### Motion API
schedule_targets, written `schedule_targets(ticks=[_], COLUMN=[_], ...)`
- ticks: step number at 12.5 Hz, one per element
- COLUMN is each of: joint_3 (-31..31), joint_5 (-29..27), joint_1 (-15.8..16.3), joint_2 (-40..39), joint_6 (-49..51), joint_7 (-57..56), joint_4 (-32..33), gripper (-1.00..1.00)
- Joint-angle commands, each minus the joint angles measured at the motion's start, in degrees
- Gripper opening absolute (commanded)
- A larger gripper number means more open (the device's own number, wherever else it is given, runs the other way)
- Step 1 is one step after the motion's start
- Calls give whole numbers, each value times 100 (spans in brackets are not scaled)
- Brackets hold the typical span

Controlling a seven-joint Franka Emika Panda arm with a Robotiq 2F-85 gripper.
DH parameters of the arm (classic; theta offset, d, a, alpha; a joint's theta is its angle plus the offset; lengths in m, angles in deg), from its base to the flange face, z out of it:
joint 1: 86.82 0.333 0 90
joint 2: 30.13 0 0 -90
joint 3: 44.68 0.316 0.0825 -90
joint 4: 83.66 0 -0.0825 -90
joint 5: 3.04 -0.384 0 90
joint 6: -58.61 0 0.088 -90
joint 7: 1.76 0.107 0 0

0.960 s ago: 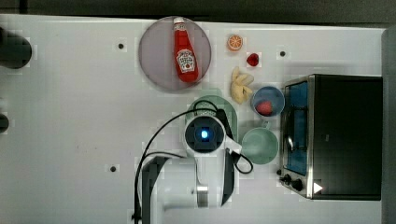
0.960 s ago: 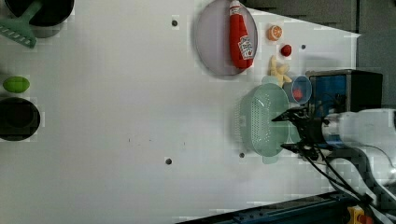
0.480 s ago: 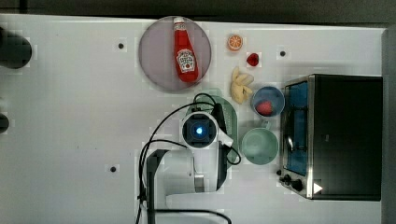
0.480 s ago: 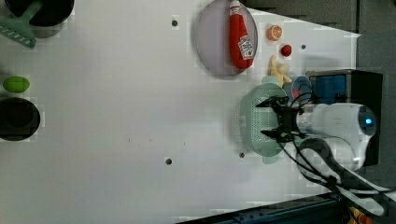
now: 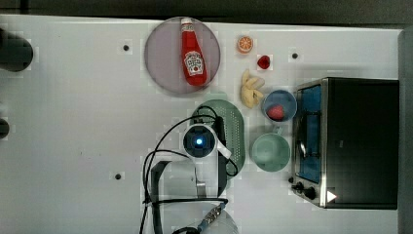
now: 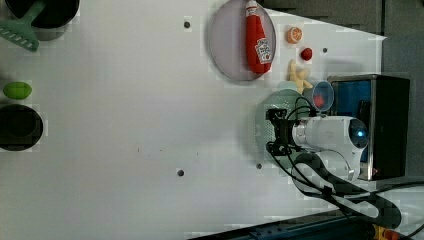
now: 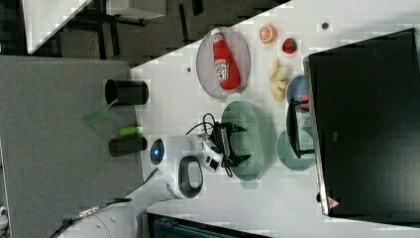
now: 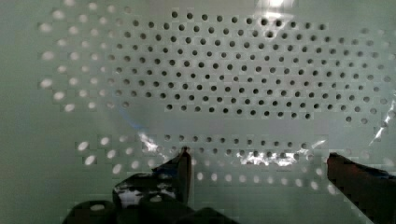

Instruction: Drag strainer right to left.

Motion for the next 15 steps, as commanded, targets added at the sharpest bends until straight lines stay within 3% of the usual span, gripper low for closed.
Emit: schedule_targets(ticks=[1,7,15], joint_3=[14,80,167], joint_5=[-125,-157,-162], joint_1=[197,639,1476], joint_2=[153,8,-153], joint_6=[34,50,70], joint_7=[443,934,2080], joint_4=[-44,-285,-563], gripper=[100,100,100])
